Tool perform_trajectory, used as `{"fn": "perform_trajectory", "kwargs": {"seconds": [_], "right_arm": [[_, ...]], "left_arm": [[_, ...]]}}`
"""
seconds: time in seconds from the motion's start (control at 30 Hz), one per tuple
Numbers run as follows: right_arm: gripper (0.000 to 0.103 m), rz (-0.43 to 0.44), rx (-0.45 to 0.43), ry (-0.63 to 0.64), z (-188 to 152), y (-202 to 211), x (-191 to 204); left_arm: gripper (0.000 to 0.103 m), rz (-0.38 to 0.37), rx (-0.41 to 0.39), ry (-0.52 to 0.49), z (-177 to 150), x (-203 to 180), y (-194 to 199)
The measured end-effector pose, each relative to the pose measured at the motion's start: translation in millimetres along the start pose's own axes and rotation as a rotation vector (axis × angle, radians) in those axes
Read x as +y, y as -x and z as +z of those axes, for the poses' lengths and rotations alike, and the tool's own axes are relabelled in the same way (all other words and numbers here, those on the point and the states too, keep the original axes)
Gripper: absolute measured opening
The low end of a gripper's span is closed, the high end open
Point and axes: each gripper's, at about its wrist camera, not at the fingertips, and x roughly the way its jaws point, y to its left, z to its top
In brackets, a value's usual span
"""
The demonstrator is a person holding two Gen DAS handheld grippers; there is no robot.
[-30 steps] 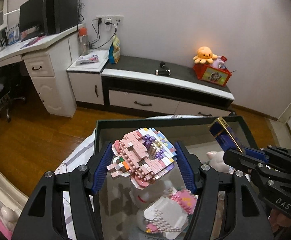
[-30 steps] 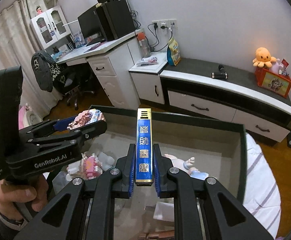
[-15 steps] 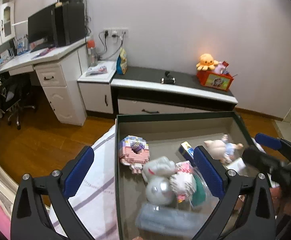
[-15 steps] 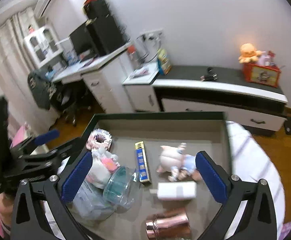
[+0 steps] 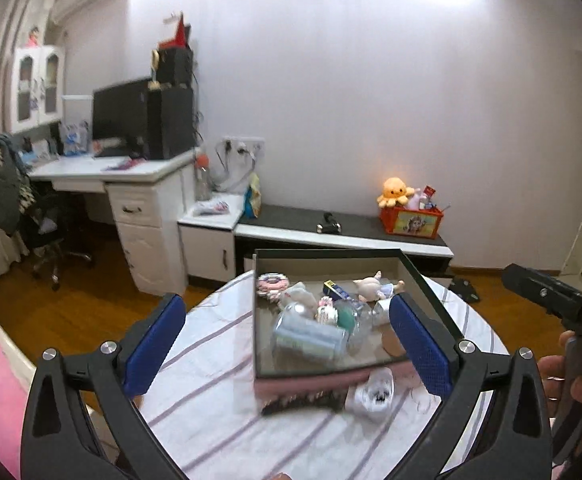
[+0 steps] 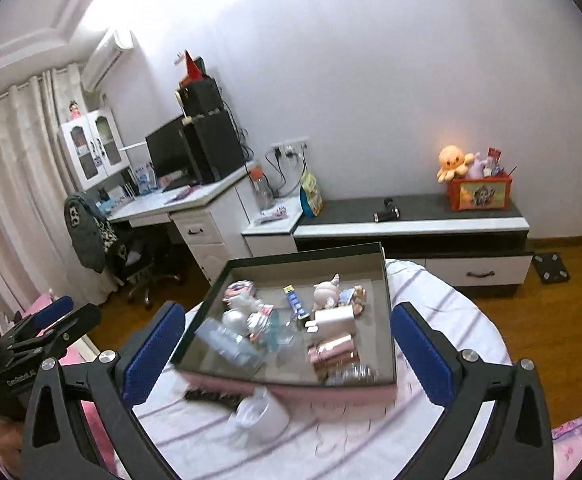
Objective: Organize rigid objects
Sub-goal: 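Withdraw both tools from the box back over the bed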
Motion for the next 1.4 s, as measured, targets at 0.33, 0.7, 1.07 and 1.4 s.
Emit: {"fn": "perform_trajectory", "kwargs": {"seconds": [0.33, 0.7, 1.07, 1.4], "right_arm": [[0.103, -0.072, -0.103, 0.046, -53, 78, 29], [0.103, -0.129, -0.11, 0.125, -96, 101, 64], [0.103, -0.125, -0.112, 0.121, -98, 101, 67], [0.103, -0.128, -0.056, 0.127, -101, 79, 61]], "left_arm": [[0.103, 0.048, -0.05, 0.032, -49, 2, 79], [0.103, 0.067, -0.071, 0.038, -96, -15, 116], [0.103, 0.064, -0.07, 0.053, -98, -15, 113], [0.103, 0.055, -0.026, 0.046, -105, -17, 90]]}}
